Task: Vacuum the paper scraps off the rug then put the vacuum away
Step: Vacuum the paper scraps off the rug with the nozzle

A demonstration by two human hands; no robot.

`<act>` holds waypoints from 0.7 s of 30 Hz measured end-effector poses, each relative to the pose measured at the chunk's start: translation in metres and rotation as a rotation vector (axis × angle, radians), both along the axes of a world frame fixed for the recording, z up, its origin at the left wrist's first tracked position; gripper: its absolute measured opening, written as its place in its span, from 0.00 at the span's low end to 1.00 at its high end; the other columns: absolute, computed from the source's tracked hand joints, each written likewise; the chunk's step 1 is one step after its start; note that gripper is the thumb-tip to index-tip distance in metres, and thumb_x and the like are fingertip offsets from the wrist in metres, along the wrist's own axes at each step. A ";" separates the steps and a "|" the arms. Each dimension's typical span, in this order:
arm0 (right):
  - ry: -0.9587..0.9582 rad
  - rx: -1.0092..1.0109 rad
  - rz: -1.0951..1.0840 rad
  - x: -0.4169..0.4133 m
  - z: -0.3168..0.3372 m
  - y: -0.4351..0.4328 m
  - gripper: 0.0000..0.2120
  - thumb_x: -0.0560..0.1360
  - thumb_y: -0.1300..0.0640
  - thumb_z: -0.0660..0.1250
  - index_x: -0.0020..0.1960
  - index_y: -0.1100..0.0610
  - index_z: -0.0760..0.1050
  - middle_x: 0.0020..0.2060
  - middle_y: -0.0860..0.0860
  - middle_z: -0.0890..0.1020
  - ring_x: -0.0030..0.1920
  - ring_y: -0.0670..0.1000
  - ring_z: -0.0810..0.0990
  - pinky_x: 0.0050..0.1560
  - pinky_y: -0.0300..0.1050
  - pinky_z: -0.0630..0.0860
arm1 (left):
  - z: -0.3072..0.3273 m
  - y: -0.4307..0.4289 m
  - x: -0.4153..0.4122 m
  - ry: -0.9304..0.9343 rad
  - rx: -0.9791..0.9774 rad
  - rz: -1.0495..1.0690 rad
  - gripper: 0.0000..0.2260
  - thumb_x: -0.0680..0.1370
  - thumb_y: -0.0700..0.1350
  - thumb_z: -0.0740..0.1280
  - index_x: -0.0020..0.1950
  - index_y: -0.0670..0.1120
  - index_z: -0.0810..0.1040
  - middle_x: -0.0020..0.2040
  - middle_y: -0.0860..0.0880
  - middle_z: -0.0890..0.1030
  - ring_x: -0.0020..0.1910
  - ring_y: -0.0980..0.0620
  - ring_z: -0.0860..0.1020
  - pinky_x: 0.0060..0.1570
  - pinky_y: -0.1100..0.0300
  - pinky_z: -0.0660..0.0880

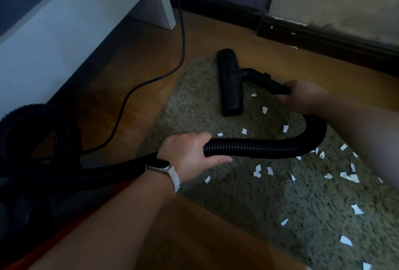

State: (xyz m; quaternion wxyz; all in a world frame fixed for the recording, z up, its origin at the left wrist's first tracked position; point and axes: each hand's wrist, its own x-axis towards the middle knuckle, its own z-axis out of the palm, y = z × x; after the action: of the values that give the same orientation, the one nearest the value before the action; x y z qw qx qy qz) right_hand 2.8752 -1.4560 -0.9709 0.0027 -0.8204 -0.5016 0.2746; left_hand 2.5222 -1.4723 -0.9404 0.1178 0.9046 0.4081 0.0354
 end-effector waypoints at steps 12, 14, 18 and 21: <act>-0.022 -0.023 0.249 -0.023 0.001 -0.004 0.12 0.78 0.40 0.65 0.55 0.47 0.73 0.37 0.50 0.79 0.35 0.49 0.79 0.31 0.40 0.68 | -0.001 -0.004 -0.002 0.038 -0.027 -0.054 0.32 0.68 0.81 0.47 0.43 0.56 0.72 0.31 0.57 0.72 0.29 0.60 0.72 0.26 0.64 0.69; -0.041 -0.015 0.292 -0.027 0.001 -0.004 0.11 0.78 0.40 0.65 0.53 0.45 0.71 0.35 0.48 0.78 0.34 0.47 0.77 0.30 0.40 0.66 | -0.002 -0.007 -0.005 0.051 -0.026 -0.067 0.31 0.69 0.81 0.47 0.43 0.56 0.71 0.31 0.57 0.71 0.29 0.60 0.72 0.26 0.64 0.68; -0.009 -0.059 0.246 -0.022 0.003 -0.008 0.11 0.78 0.39 0.65 0.55 0.44 0.72 0.36 0.49 0.80 0.34 0.48 0.80 0.30 0.41 0.69 | -0.003 -0.010 -0.006 0.063 -0.037 -0.067 0.29 0.69 0.80 0.49 0.42 0.56 0.70 0.32 0.57 0.72 0.30 0.59 0.72 0.27 0.61 0.72; -0.013 -0.033 0.147 -0.011 0.005 -0.013 0.15 0.79 0.40 0.64 0.62 0.46 0.74 0.37 0.50 0.81 0.35 0.50 0.81 0.30 0.41 0.71 | -0.001 -0.009 -0.002 0.046 -0.034 -0.049 0.29 0.69 0.80 0.50 0.42 0.57 0.71 0.31 0.57 0.72 0.30 0.60 0.72 0.26 0.63 0.69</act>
State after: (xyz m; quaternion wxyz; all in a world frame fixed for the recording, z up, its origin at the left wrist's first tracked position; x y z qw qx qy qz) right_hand 2.8639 -1.4694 -0.9663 -0.0343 -0.7831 -0.5557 0.2772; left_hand 2.5200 -1.4810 -0.9410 0.1246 0.9127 0.3891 0.0046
